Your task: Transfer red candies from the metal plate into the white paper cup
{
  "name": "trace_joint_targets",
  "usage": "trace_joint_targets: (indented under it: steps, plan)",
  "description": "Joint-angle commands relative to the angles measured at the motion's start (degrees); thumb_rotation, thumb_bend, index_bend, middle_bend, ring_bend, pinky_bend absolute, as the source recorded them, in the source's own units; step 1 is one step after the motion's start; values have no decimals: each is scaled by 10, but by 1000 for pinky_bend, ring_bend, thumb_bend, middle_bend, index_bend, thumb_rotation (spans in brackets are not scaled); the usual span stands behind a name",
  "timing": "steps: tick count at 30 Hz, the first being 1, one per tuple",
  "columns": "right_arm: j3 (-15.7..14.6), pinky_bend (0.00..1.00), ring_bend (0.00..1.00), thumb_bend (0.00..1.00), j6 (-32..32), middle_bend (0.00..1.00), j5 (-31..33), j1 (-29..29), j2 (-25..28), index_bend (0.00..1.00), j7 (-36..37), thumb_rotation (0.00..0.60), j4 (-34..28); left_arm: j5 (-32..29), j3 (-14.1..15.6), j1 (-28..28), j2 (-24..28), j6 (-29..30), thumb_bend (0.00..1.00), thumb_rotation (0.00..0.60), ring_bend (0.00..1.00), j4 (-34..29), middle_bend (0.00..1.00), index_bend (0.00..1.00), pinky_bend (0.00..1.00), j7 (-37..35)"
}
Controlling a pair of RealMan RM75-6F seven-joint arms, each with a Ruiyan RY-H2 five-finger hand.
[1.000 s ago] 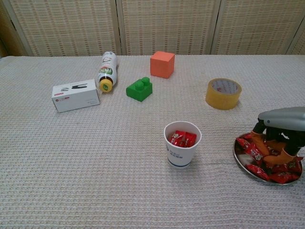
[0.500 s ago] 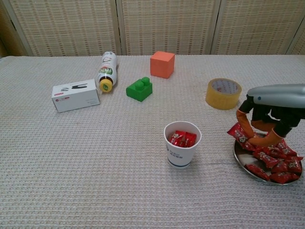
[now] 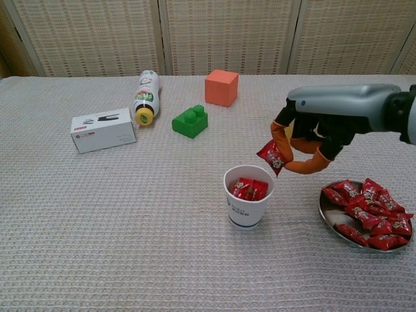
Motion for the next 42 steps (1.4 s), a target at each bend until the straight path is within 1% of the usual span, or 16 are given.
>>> trace_joint_targets:
  steps: [1,6,9,23,26,32,35,42]
  plan:
    - [8,1000,784,307,-12,887,11,13,-30,631,3,600,25,0,0,0,0,1,432,600,412,0,477,302,415,0]
    - [16,1000,784,306,-14,887,3,21,-66,629,12,600,53,-2,-1,1,0,1,431,600,412,1,477,301,415,0]
    - [15,1000,784,307,-13,887,-6,20,-77,625,17,600,58,-2,-1,1,0,3,431,600,412,1,478,301,415,-2]
    - [2,1000,784,299,-15,887,-42,3,-58,478,46,600,57,0,0,1,1,3,431,600,412,1,477,301,415,-1]
    - [-11,1000,784,266,-13,887,-49,-5,-42,446,41,600,50,-1,-1,1,1,3,432,600,412,1,478,301,415,-3]
    - [-48,1000,784,215,16,887,-49,-28,-11,410,2,600,43,-1,-1,1,2,3,432,600,412,0,478,301,415,-4]
    - [-59,1000,784,197,13,887,-29,-33,-4,408,-11,600,47,2,0,0,1,1,432,600,413,-1,478,301,415,-1]
    - [-80,1000,784,182,-21,887,25,-28,15,406,-26,600,51,-2,0,0,1,-1,432,600,412,-2,477,301,415,1]
